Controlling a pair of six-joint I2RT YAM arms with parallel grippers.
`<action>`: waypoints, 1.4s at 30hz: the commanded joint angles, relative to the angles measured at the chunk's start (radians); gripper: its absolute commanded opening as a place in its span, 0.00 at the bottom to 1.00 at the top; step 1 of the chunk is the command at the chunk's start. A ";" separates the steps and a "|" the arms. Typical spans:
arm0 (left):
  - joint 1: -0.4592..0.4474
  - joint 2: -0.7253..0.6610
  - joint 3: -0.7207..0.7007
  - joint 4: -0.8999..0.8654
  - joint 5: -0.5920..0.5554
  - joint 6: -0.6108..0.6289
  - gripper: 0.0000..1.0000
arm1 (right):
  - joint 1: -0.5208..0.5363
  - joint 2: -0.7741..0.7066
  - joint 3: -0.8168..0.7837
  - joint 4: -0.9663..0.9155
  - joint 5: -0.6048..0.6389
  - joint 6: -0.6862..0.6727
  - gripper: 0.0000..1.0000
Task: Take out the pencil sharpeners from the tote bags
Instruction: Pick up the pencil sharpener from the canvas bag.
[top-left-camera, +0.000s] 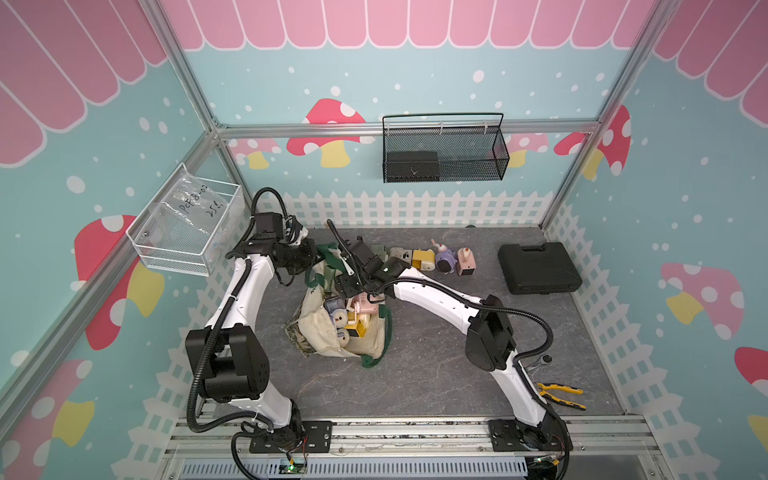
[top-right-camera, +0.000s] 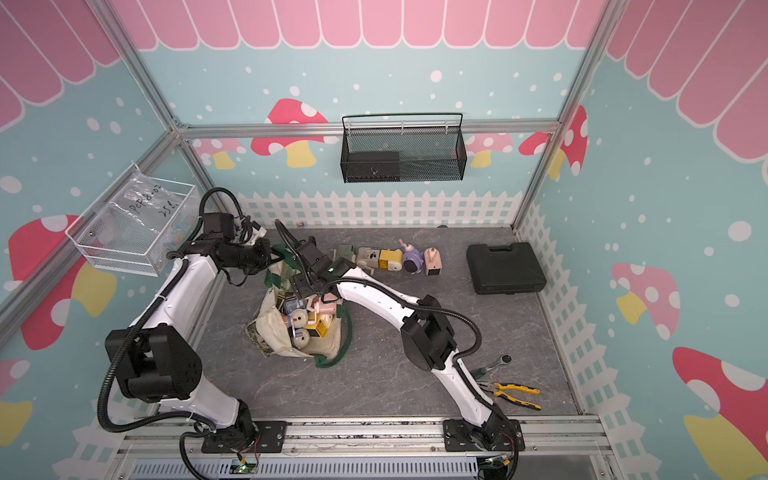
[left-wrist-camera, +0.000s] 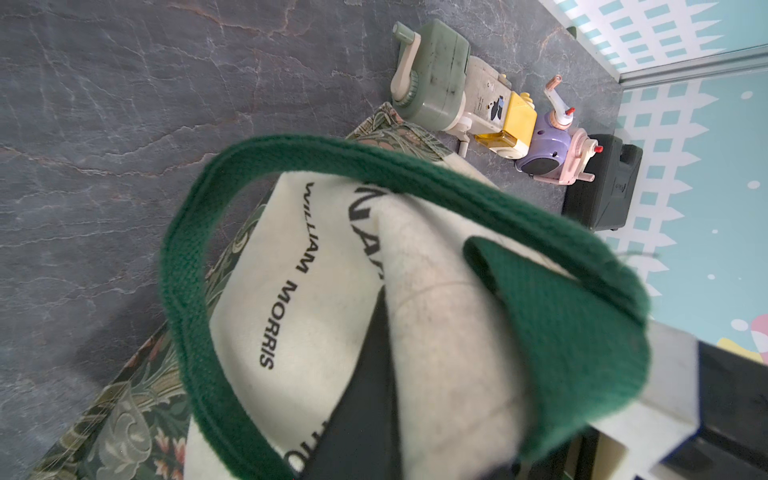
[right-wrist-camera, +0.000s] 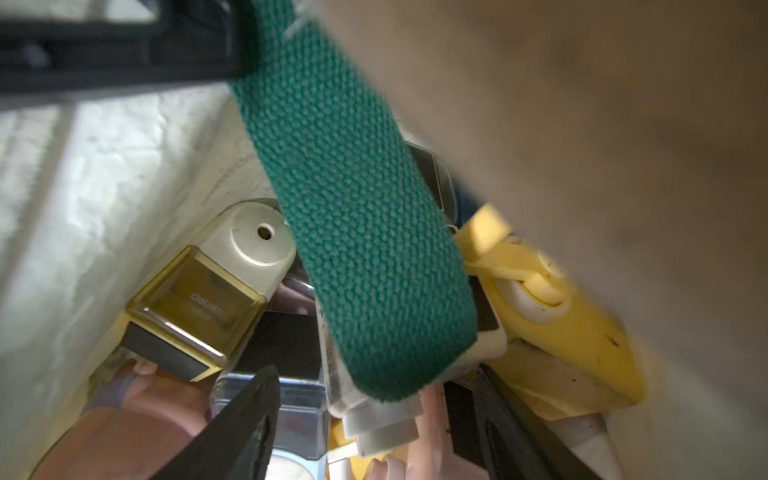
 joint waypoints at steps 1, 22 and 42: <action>0.011 -0.040 0.018 0.074 0.035 -0.008 0.00 | -0.030 0.048 0.013 -0.037 -0.030 0.075 0.75; 0.011 -0.040 0.017 0.073 0.035 -0.009 0.00 | -0.010 0.062 -0.008 0.036 -0.017 0.160 0.73; 0.010 -0.037 0.019 0.074 0.040 -0.011 0.00 | -0.012 0.118 -0.017 0.181 -0.220 0.202 0.68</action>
